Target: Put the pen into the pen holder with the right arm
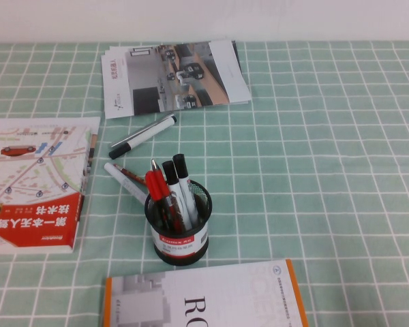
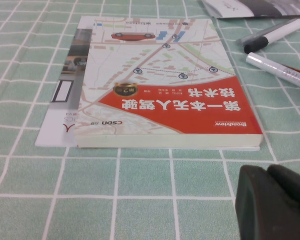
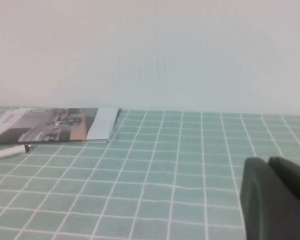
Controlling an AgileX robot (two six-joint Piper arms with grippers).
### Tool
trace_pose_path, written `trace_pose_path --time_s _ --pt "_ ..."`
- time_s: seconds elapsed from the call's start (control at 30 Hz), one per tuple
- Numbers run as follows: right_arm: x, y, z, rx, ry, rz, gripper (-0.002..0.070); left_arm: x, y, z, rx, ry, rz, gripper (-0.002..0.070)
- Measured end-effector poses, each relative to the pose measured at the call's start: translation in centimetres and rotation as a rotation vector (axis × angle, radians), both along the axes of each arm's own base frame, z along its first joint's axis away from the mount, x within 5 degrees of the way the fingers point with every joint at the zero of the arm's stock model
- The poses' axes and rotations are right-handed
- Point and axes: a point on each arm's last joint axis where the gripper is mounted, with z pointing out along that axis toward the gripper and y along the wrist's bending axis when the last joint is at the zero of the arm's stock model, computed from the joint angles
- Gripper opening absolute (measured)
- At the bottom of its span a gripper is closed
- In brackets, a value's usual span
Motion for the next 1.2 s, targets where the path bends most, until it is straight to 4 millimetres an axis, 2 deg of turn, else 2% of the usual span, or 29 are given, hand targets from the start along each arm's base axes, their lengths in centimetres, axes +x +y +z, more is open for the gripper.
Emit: trace_pose_path --time_s 0.1,0.27,0.6,1.2 --pt "0.0 -0.1 -0.6 0.028 0.065 -0.014 -0.0019 0.0 0.0 0.0 0.000 0.000 0.000 -0.0004" --pt "0.0 0.3 -2.3 -0.077 0.175 0.038 -0.0019 0.0 0.0 0.0 0.000 0.000 0.000 -0.0004" --pt "-0.3 0.8 -3.7 -0.104 0.305 0.100 -0.0019 0.0 0.0 0.0 0.000 0.000 0.000 -0.0004" --pt "-0.5 0.9 -4.0 -0.109 0.343 0.110 -0.0019 0.0 0.0 0.0 0.000 0.000 0.000 -0.0004"
